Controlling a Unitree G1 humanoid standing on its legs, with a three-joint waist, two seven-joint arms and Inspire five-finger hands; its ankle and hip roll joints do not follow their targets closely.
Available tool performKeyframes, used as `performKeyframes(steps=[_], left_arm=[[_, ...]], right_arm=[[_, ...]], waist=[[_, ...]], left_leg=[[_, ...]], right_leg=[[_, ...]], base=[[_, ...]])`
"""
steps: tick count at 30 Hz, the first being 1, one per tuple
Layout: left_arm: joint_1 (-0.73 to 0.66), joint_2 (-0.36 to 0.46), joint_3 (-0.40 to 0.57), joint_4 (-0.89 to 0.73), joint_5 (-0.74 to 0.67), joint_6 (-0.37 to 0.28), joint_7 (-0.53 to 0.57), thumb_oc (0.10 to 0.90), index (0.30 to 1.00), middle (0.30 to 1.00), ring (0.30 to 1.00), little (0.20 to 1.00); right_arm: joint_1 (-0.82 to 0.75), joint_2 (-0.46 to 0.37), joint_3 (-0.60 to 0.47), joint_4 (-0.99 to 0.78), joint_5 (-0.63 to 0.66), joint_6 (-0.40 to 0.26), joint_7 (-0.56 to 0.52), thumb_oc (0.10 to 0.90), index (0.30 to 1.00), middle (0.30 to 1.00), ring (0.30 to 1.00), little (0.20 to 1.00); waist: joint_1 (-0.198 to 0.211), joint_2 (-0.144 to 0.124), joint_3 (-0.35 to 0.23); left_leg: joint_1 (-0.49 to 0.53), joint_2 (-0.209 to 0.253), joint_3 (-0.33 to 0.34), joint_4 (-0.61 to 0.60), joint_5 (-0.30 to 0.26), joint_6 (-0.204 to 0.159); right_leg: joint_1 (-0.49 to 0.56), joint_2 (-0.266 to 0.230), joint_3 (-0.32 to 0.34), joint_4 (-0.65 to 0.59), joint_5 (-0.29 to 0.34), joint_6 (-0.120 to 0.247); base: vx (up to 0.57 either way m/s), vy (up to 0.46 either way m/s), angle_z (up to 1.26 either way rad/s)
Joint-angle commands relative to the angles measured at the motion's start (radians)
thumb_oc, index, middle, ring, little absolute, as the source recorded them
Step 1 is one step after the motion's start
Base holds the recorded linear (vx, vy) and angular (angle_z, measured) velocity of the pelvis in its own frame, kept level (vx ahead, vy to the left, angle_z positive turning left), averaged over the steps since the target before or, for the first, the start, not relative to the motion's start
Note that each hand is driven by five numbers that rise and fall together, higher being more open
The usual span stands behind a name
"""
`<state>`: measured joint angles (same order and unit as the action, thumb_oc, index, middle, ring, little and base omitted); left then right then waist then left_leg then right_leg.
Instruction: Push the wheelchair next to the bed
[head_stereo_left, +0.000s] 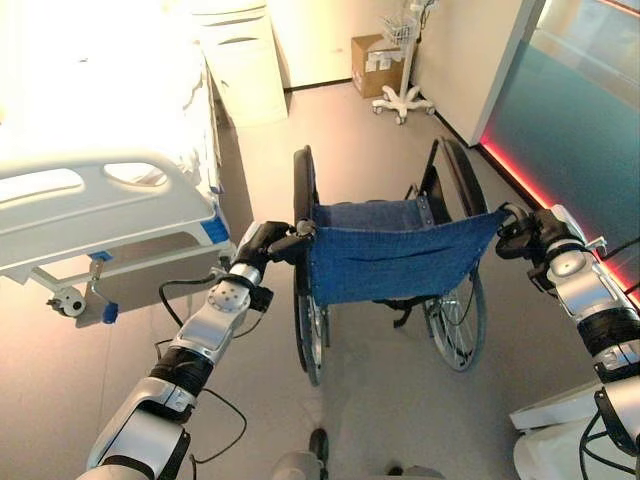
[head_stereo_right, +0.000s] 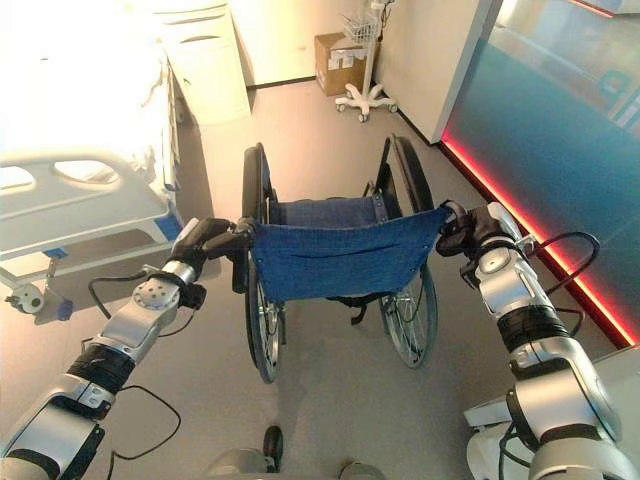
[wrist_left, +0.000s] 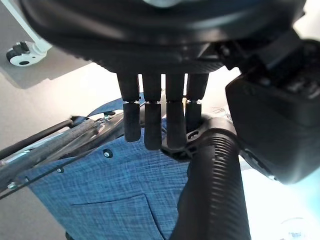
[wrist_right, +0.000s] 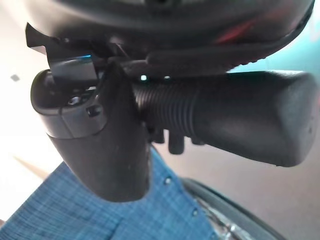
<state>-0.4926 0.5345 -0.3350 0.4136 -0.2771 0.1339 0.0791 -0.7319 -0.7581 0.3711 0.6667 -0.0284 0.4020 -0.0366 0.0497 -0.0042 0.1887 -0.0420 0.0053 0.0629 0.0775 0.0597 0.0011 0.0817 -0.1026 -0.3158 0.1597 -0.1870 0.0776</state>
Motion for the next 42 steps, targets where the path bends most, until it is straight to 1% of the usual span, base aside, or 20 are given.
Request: performKeyframes(steps=[1, 3, 5, 6, 7, 10, 15, 16, 19, 20, 21, 22, 25, 29, 33, 36, 39, 40, 41, 42], left_arm=[[-0.01, 0.075, -0.054, 0.02, 0.13, -0.004, 0.001, 0.4, 0.3, 0.3, 0.3, 0.3], [-0.031, 0.091, -0.054, 0.04, 0.125, 0.002, -0.009, 0.4, 0.3, 0.3, 0.3, 0.3], [-0.053, 0.108, -0.062, 0.056, 0.113, 0.003, -0.032, 0.4, 0.3, 0.3, 0.3, 0.3], [-0.069, 0.123, -0.072, 0.055, 0.1, 0.017, -0.041, 0.4, 0.3, 0.3, 0.3, 0.3], [-0.069, 0.123, -0.072, 0.055, 0.1, 0.018, -0.041, 0.4, 0.3, 0.3, 0.3, 0.3], [-0.125, 0.132, -0.094, 0.119, 0.086, 0.015, -0.05, 0.4, 0.3, 0.3, 0.3, 0.3], [-0.165, 0.105, -0.108, 0.201, 0.062, 0.007, -0.059, 0.4, 0.3, 0.3, 0.3, 0.3], [-0.147, 0.098, -0.1, 0.207, 0.058, -0.002, -0.058, 0.4, 0.3, 0.3, 0.3, 0.3], [-0.155, 0.087, -0.092, 0.23, 0.064, -0.018, -0.06, 0.4, 0.3, 0.3, 0.3, 0.3], [-0.187, 0.068, -0.089, 0.276, 0.023, -0.025, -0.06, 0.4, 0.3, 0.3, 0.3, 0.3], [-0.191, 0.059, -0.084, 0.289, 0.003, -0.022, -0.054, 0.4, 0.3, 0.3, 0.3, 0.3], [-0.196, 0.046, -0.082, 0.317, -0.049, -0.018, -0.043, 0.4, 0.3, 0.3, 0.3, 0.3], [-0.193, 0.015, -0.073, 0.305, -0.022, 0.012, -0.014, 0.4, 0.3, 0.3, 0.3, 0.3], [-0.266, -0.01, -0.071, 0.38, -0.049, -0.033, 0.007, 0.4, 0.3, 0.3, 0.3, 0.3], [-0.282, -0.008, -0.07, 0.403, -0.052, -0.069, 0.002, 0.4, 0.3, 0.3, 0.3, 0.3], [-0.277, -0.003, -0.072, 0.396, -0.034, -0.103, 0.005, 0.4, 0.3, 0.3, 0.3, 0.3], [-0.28, 0.006, -0.072, 0.387, -0.028, -0.102, 0.005, 0.4, 0.3, 0.3, 0.3, 0.3], [-0.276, 0.011, -0.072, 0.383, -0.014, -0.107, 0.004, 0.4, 0.3, 0.3, 0.3, 0.3], [-0.269, 0.019, -0.076, 0.356, 0.001, -0.101, -0.001, 0.4, 0.3, 0.3, 0.3, 0.3], [-0.263, 0.02, -0.076, 0.343, -0.002, -0.1, -0.004, 0.4, 0.3, 0.3, 0.3, 0.3]], right_arm=[[-0.046, 0.075, 0.185, -0.103, -0.015, -0.171, -0.043, 0.4, 0.3, 0.3, 0.3, 0.3], [-0.019, 0.083, 0.167, -0.121, -0.019, -0.171, -0.047, 0.4, 0.3, 0.3, 0.3, 0.3], [0.006, 0.078, 0.151, -0.098, -0.025, -0.202, -0.041, 0.4, 0.3, 0.3, 0.3, 0.3], [0.016, 0.079, 0.144, -0.084, -0.021, -0.213, -0.049, 0.4, 0.3, 0.3, 0.3, 0.3], [0.016, 0.08, 0.144, -0.084, -0.022, -0.214, -0.05, 0.4, 0.3, 0.3, 0.3, 0.3], [-0.005, 0.098, 0.144, -0.048, -0.009, -0.187, -0.063, 0.4, 0.3, 0.3, 0.3, 0.3], [-0.082, 0.133, 0.187, -0.028, 0.022, -0.107, -0.048, 0.4, 0.3, 0.3, 0.3, 0.3], [-0.089, 0.132, 0.191, -0.036, 0.037, -0.062, -0.036, 0.4, 0.3, 0.3, 0.3, 0.3], [-0.106, 0.131, 0.193, -0.037, 0.044, -0.032, -0.034, 0.4, 0.3, 0.3, 0.3, 0.3], [-0.148, 0.136, 0.2, 0.0, 0.073, -0.018, -0.036, 0.4, 0.3, 0.3, 0.3, 0.3], [-0.155, 0.139, 0.198, 0.016, 0.082, -0.02, -0.027, 0.4, 0.3, 0.3, 0.3, 0.3], [-0.158, 0.142, 0.2, 0.012, 0.07, -0.005, 0.004, 0.4, 0.3, 0.3, 0.3, 0.3], [-0.113, 0.114, 0.176, -0.015, 0.081, -0.006, -0.006, 0.4, 0.3, 0.3, 0.3, 0.3], [-0.137, 0.115, 0.19, 0.014, 0.049, -0.049, -0.023, 0.4, 0.3, 0.3, 0.3, 0.3], [-0.161, 0.113, 0.206, 0.017, 0.039, -0.048, -0.03, 0.4, 0.3, 0.3, 0.3, 0.3], [-0.158, 0.09, 0.217, 0.012, 0.045, -0.064, -0.016, 0.4, 0.3, 0.3, 0.3, 0.3], [-0.154, 0.086, 0.221, -0.001, 0.071, -0.062, -0.024, 0.4, 0.3, 0.3, 0.3, 0.3], [-0.144, 0.094, 0.221, -0.006, 0.078, -0.062, -0.038, 0.4, 0.3, 0.3, 0.3, 0.3], [-0.142, 0.105, 0.226, -0.019, 0.086, -0.041, -0.063, 0.4, 0.3, 0.3, 0.3, 0.3], [-0.148, 0.111, 0.226, -0.013, 0.082, -0.037, -0.066, 0.4, 0.3, 0.3, 0.3, 0.3]], waist=[[0.045, -0.007, 0.054], [0.036, -0.007, 0.062], [0.031, -0.01, 0.063], [0.027, -0.009, 0.061], [0.027, -0.009, 0.064], [0.013, -0.009, 0.06], [0.002, -0.029, 0.049], [-0.004, -0.034, 0.048], [-0.011, -0.037, 0.056], [-0.023, -0.043, 0.063], [-0.025, -0.044, 0.061], [-0.049, -0.048, 0.059], [-0.088, -0.044, 0.055], [-0.103, -0.028, 0.057], [-0.114, -0.015, 0.041], [-0.142, -0.013, 0.008], [-0.137, -0.026, 0.003], [-0.121, -0.03, 0.009], [-0.084, -0.039, 0.041], [-0.065, -0.039, 0.054]], left_leg=[[-0.01, -0.078, -0.017, -0.013, -0.021, 0.015], [0.001, -0.069, -0.033, -0.012, -0.032, 0.032], [0.012, -0.057, -0.07, -0.007, -0.044, 0.03], [0.024, -0.047, -0.098, -0.011, -0.055, 0.025], [0.028, -0.047, -0.099, -0.011, -0.056, 0.025], [0.052, -0.035, -0.164, -0.028, -0.091, 0.016], [0.069, -0.022, -0.191, 0.0, -0.147, -0.001], [0.082, -0.01, -0.207, 0.009, -0.162, -0.008], [0.08, 0.008, -0.215, 0.021, -0.169, -0.018], [0.061, 0.047, -0.203, 0.049, -0.167, -0.037], [0.058, 0.062, -0.19, 0.058, -0.167, -0.042], [0.096, 0.12, -0.172, 0.068, -0.163, -0.067], [0.126, 0.217, -0.092, 0.059, -0.059, -0.113], [0.094, 0.229, -0.092, 0.011, 0.046, -0.128], [0.114, 0.246, -0.092, -0.016, 0.089, -0.144], [0.142, 0.283, -0.055, 0.094, 0.208, -0.171], [0.122, 0.255, -0.068, 0.184, 0.218, -0.162], [0.08, 0.213, -0.093, 0.21, 0.203, -0.144], [-0.032, 0.133, -0.11, 0.272, 0.18, -0.118], [-0.095, 0.101, -0.105, 0.265, 0.192, -0.114]], right_leg=[[-0.115, 0.059, 0.092, 0.127, 0.21, 0.025], [-0.164, 0.027, 0.121, 0.217, 0.256, 0.061], [-0.158, -0.038, 0.171, 0.184, 0.308, 0.079], [-0.155, -0.092, 0.212, 0.135, 0.358, 0.087], [-0.151, -0.092, 0.211, 0.134, 0.357, 0.088], [-0.159, -0.153, 0.315, -0.031, 0.402, 0.095], [-0.187, -0.172, 0.346, -0.19, 0.443, 0.12], [-0.202, -0.165, 0.36, -0.219, 0.445, 0.123], [-0.213, -0.165, 0.361, -0.222, 0.444, 0.119], [-0.23, -0.154, 0.343, -0.165, 0.389, 0.12], [-0.232, -0.156, 0.328, -0.151, 0.377, 0.121], [-0.263, -0.143, 0.317, -0.055, 0.35, 0.119], [-0.241, -0.128, 0.251, -0.036, 0.335, 0.09], [-0.186, -0.094, 0.218, -0.062, 0.293, 0.048], [-0.183, -0.071, 0.213, -0.051, 0.265, 0.028], [-0.187, -0.036, 0.177, -0.059, 0.261, -0.016], [-0.171, -0.023, 0.163, -0.06, 0.247, -0.037], [-0.154, -0.012, 0.167, -0.06, 0.237, -0.043], [-0.088, 0.015, 0.196, -0.072, 0.215, -0.053], [-0.058, 0.029, 0.209, -0.08, 0.208, -0.056]], base=[[-0.07, 0.037, -0.19], [0.05, -0.058, -0.02], [0.16, -0.194, 0.04], [0.12, -0.154, 0.1], [0.16, -0.235, 0.1], [0.14, -0.251, -0.04], [0.25, -0.325, 0.28], [0.33, -0.369, 0.65], [0.18, -0.338, 0.59], [0.12, -0.335, 0.32], [0.27, -0.454, 0.28], [0.3, -0.29, 0.22], [0.3, -0.262, 0.44], [0.15, -0.155, 0.5], [0.12, -0.144, 0.22], [0.13, -0.153, 0.44], [0.17, -0.169, 0.11], [0.32, -0.175, -0.11], [0.43, -0.186, 0.11], [0.51, -0.11, 0.25]])
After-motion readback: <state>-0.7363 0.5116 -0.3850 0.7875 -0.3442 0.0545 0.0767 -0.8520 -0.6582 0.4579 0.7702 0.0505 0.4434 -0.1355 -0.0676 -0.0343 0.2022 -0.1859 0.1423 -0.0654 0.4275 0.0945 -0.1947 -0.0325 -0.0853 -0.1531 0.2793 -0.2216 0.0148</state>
